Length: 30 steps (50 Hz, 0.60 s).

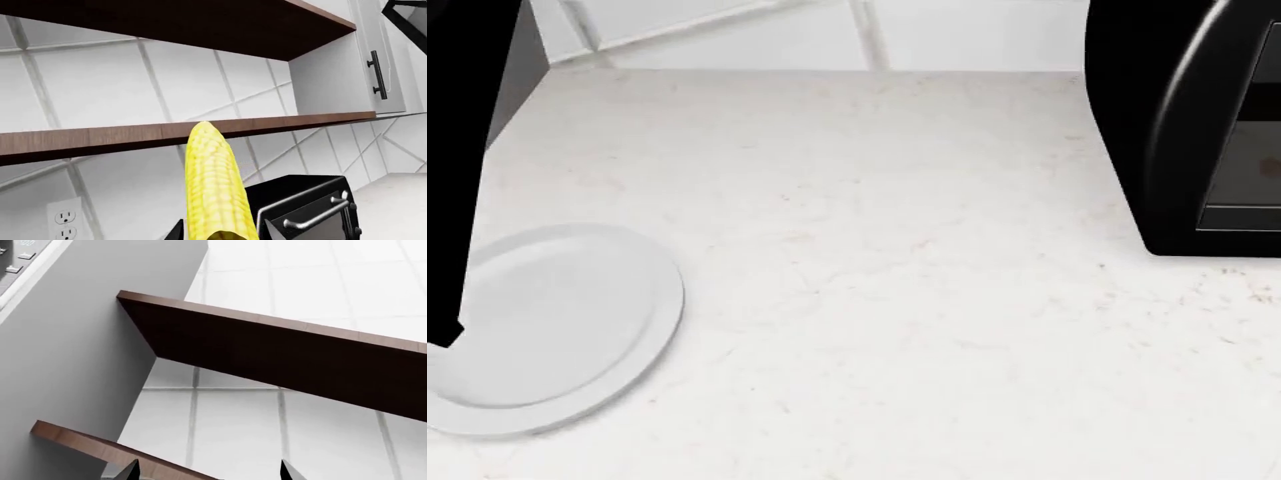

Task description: Pick the corn from the top rack in the oven and place it on the plate on the counter.

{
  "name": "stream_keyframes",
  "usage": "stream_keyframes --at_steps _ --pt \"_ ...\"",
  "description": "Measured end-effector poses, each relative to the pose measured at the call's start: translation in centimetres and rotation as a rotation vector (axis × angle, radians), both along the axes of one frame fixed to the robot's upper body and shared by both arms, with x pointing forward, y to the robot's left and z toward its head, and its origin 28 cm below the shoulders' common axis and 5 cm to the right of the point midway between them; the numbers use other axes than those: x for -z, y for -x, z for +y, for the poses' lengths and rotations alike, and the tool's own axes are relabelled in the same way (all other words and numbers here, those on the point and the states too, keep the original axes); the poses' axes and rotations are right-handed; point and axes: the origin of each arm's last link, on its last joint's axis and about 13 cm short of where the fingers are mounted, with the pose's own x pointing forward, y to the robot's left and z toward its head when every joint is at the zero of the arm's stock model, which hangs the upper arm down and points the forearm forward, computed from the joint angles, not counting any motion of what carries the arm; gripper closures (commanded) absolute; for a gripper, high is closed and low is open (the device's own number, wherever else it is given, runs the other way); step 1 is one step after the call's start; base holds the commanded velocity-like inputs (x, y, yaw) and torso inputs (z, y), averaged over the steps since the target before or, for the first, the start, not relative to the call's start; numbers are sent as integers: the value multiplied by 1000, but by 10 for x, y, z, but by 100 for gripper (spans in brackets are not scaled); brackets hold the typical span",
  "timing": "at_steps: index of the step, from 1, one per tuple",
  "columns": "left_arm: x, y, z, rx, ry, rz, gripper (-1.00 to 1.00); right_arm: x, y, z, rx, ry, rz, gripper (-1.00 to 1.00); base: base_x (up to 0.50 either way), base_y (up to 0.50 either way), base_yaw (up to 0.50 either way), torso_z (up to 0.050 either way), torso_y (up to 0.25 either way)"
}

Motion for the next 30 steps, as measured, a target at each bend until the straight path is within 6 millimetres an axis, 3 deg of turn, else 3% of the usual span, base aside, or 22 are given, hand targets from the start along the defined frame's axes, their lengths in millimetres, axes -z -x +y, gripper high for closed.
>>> stream_keyframes --at_steps 30 --pt "3 -3 5 -36 -1 3 100 -4 2 1 -15 -20 -11 -100 0 0 0 0 0"
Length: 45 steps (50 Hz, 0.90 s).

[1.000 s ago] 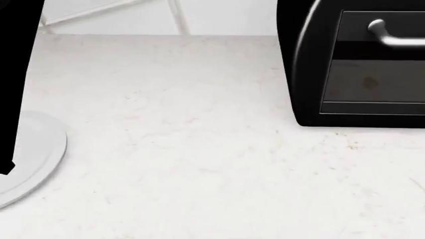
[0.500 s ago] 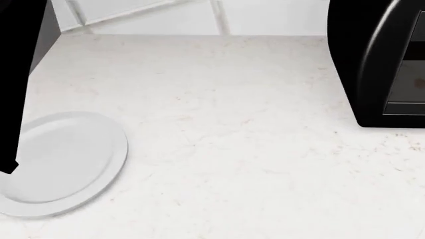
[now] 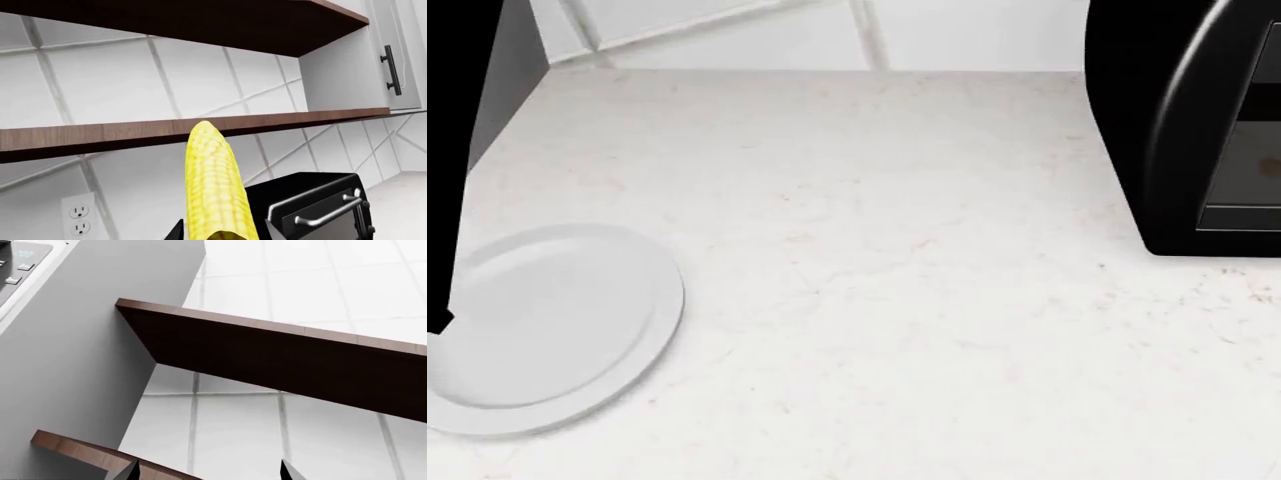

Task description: Pick the corn from the top rack in the oven and place it on the plate on the counter.

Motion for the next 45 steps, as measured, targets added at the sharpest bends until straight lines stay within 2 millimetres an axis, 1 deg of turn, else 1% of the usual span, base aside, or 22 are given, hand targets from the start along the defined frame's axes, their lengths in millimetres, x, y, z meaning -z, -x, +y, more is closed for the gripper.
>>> stream_keyframes --at_steps 9,21,45 --pt "1 -1 0 -6 -1 2 100 2 -2 -1 3 -2 10 -100 33 0 0 0 0" --pt "2 -1 -1 -1 0 3 100 5 -7 -1 7 -4 26 -100 499 -67 0 0 1" --pt "2 -2 0 -8 1 1 100 2 -4 -1 2 -11 8 -100 0 0 0 0 1"
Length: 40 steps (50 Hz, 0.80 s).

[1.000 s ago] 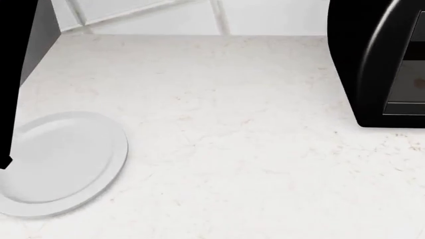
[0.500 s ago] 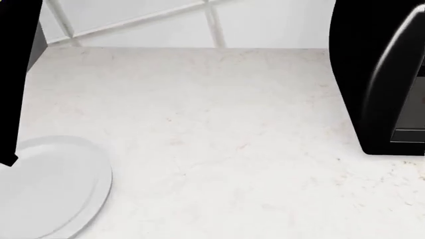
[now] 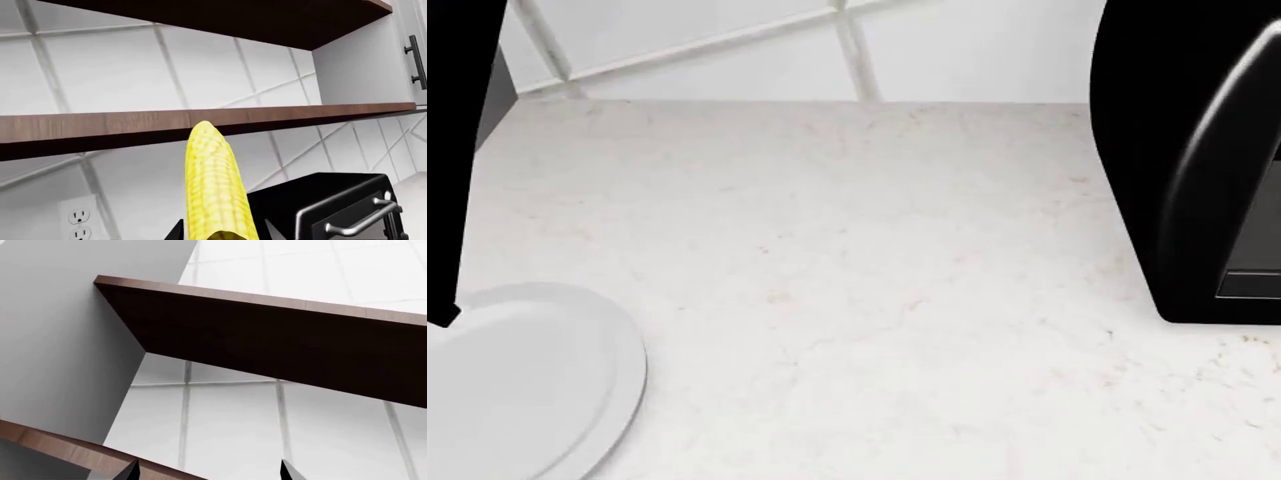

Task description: Pick the corn from the top rack in the oven and place it on the plate on the counter.

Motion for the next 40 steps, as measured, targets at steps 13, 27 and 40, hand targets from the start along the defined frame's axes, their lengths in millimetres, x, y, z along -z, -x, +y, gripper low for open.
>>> stream_keyframes --at_steps 13,27,40 --pt "2 -17 14 -99 -18 6 100 1 -4 0 0 1 2 -100 0 0 0 0 0" --pt "22 -45 38 -257 -39 60 100 -1 -3 0 -5 1 1 -100 0 0 0 0 1" --pt "30 -73 55 -359 -63 92 100 -4 -4 1 -12 0 11 -100 0 0 0 0 0"
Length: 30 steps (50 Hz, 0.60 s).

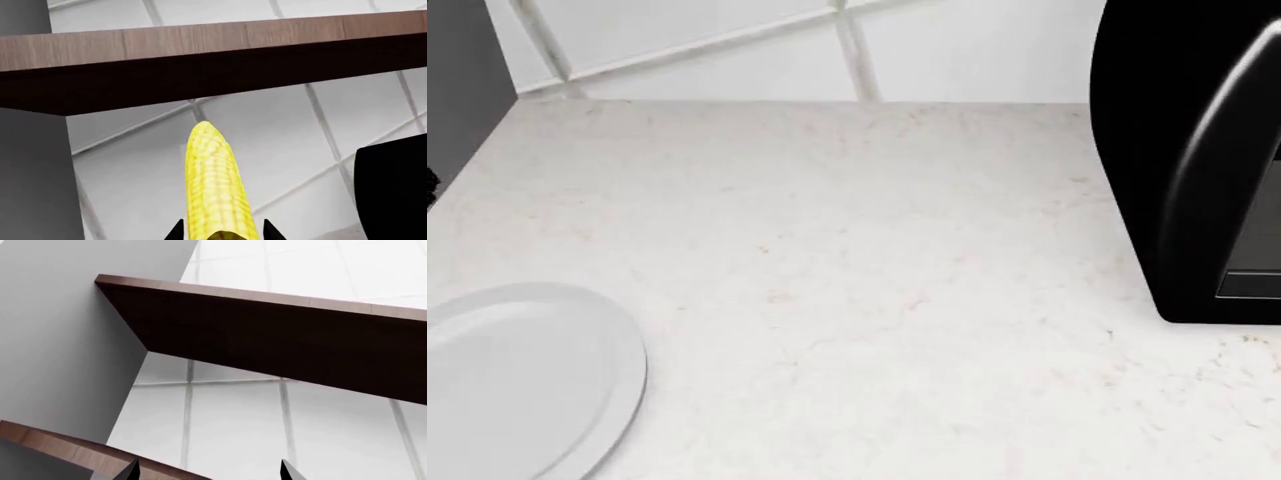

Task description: Pick the corn from the top rack in the oven and place it on the plate on the counter.

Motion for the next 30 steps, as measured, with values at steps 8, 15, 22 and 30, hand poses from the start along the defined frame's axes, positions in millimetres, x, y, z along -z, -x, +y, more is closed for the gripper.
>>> stream_keyframes --at_steps 8,15,22,30 --pt "9 -25 8 -62 -35 30 100 0 -3 0 -1 -1 12 -100 0 0 0 2 0" --pt "17 -46 14 -122 -83 43 100 0 -8 0 -1 -2 26 -100 0 0 0 0 0" --pt "26 -63 19 -177 -133 50 100 0 -14 0 2 -1 39 -100 0 0 0 0 1" --pt "34 -79 23 -231 -191 70 100 0 -22 0 5 1 51 -100 0 0 0 0 0"
